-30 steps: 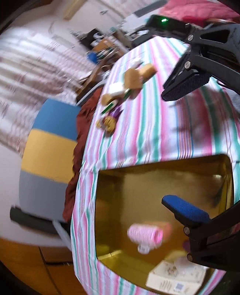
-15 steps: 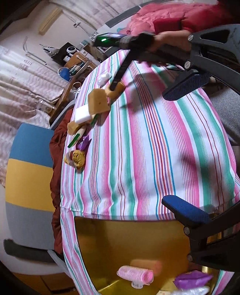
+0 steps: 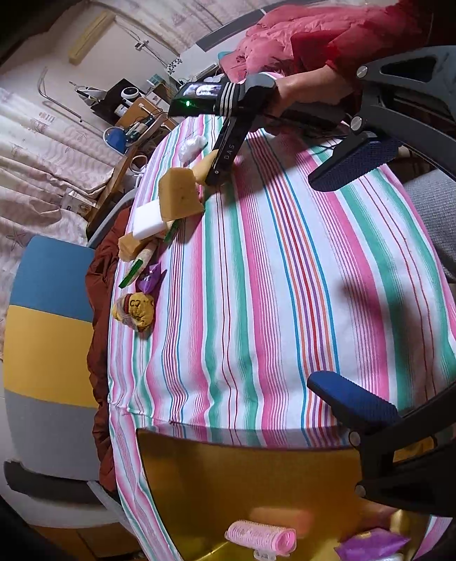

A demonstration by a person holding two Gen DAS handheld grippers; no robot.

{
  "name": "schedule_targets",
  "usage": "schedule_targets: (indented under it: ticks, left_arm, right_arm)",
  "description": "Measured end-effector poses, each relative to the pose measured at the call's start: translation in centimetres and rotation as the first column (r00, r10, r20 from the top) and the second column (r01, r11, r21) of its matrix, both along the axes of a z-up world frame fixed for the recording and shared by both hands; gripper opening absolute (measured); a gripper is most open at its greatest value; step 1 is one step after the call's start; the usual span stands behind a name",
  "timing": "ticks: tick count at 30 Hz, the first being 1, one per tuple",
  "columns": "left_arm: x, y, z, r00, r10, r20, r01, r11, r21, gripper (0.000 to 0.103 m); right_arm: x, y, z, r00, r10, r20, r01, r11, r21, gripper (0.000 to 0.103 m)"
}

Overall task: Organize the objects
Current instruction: 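Grasp a yellow sponge with the right tool, then grasp the other yellow sponge with the left tool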

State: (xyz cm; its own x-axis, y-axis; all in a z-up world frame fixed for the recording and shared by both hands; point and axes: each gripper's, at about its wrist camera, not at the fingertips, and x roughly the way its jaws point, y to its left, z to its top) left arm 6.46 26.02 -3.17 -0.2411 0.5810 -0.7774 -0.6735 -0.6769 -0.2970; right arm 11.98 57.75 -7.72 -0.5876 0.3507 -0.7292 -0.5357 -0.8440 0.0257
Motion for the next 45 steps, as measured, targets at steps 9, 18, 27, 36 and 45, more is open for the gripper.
schedule_targets:
  ticks: [9,18,27,36,45]
  left_arm:
    - [0.2,0.9,-0.4,1.000,-0.007,0.000,0.007,1.000,-0.008,0.103]
    - [-0.8,1.7,0.2,1.000,0.019,-0.011,-0.019,1.000,0.003,0.103]
    - [-2.7,7.4,1.5,0.992,-0.021,-0.122,0.023,1.000,0.010,0.103]
    - [-6.0,15.1,-0.6,0.990,-0.084,-0.115,0.080,0.996,-0.034,0.103]
    - [-6.5,18.6,-2.9,0.975,-0.110,-0.195,0.097,0.992,-0.076,0.103]
  right_arm:
    - [0.2,-5.6,1.0,0.971,0.225,-0.083,-0.222,0.974,0.043,0.061]
    - [3.5,-2.3,0.5,0.978,-0.148,-0.150,0.145,0.989,-0.029,0.061]
    - [4.1,-1.3,0.0,0.962,-0.249,-0.115,0.246,0.968,-0.045,0.062]
    - [4.3,-1.3,-0.3,0.958,-0.255,-0.129,0.253,0.967,-0.028,0.062]
    - [4.2,-1.4,-0.3,0.958,-0.257,-0.130,0.257,0.966,-0.022,0.063]
